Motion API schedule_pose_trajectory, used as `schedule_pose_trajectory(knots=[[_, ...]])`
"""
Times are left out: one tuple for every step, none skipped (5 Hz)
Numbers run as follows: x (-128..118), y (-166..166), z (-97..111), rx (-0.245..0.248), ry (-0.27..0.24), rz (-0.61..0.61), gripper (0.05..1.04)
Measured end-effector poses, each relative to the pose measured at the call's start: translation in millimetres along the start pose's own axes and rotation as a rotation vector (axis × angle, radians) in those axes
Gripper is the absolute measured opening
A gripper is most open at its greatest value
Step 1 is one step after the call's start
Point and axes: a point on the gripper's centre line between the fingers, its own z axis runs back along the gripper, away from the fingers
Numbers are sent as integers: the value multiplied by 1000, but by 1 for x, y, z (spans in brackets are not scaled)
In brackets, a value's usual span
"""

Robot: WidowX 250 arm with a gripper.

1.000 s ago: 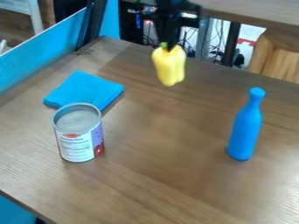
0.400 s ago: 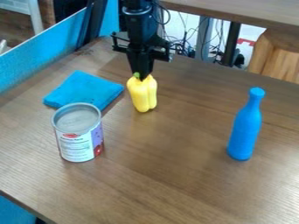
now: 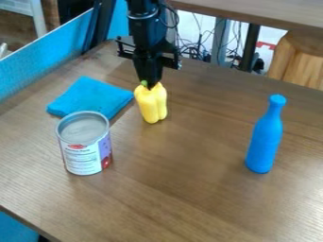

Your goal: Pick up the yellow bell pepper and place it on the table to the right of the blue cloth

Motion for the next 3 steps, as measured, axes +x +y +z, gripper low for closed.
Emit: schedule_pose_trajectory(knots=[[-2,1,0,5,11,8,306],[-2,0,9,5,-1,4,595],[3,-5,35,-15,-58,7,917]])
